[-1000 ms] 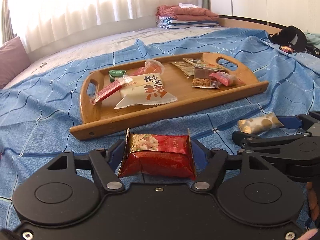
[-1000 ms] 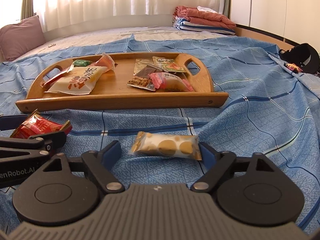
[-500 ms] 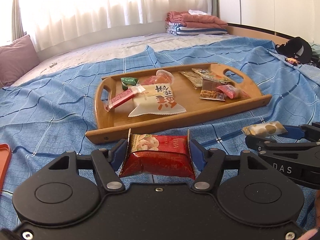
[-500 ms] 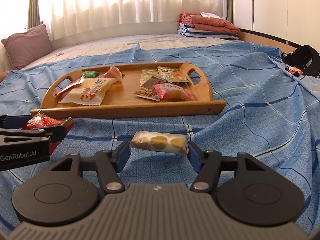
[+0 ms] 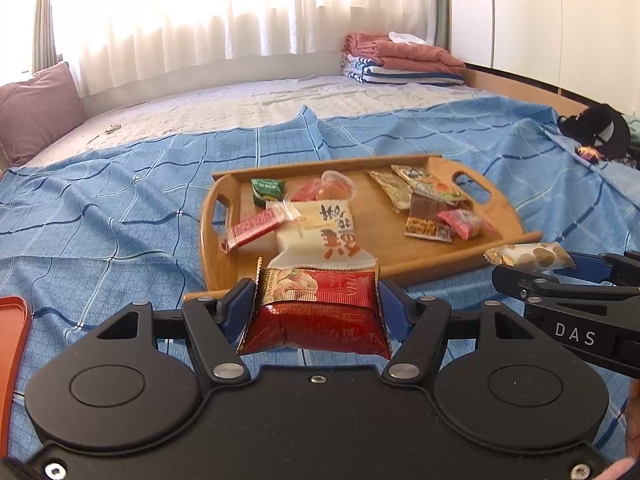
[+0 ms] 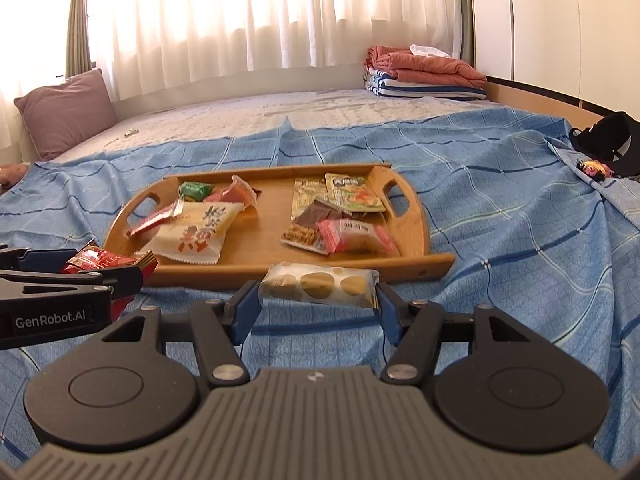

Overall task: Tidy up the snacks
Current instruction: 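Carry the cashew bag and cookie pack over the tray with both grippers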

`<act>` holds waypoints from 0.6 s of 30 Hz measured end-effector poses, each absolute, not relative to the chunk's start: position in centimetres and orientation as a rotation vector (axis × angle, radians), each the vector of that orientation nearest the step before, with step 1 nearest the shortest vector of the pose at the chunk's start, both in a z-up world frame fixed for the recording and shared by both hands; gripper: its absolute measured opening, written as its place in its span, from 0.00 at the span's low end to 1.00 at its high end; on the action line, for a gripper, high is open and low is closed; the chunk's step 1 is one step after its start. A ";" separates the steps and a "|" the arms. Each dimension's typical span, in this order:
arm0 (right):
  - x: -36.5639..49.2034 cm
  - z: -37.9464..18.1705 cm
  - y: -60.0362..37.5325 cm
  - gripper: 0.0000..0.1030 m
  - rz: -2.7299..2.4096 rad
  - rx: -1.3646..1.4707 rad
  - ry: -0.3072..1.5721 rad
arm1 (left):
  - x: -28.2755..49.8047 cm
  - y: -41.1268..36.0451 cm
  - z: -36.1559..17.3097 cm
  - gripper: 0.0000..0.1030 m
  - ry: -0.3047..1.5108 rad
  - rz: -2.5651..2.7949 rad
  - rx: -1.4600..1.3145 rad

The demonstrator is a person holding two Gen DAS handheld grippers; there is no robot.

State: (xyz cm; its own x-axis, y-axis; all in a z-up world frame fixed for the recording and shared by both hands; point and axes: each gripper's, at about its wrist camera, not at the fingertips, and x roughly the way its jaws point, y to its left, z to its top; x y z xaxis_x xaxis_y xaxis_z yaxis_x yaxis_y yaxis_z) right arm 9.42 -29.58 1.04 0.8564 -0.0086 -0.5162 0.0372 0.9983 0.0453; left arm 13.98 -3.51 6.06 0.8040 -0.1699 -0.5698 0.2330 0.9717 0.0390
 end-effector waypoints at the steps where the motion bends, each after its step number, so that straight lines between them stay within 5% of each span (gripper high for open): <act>1: 9.6 1.3 -29.6 0.63 -0.022 0.051 0.539 | 14.2 -3.5 6.4 0.63 0.597 -0.215 0.106; 18: 16.4 7.1 -31.7 0.63 0.035 0.034 0.509 | 23.7 -1.7 10.8 0.63 0.652 -0.214 -0.044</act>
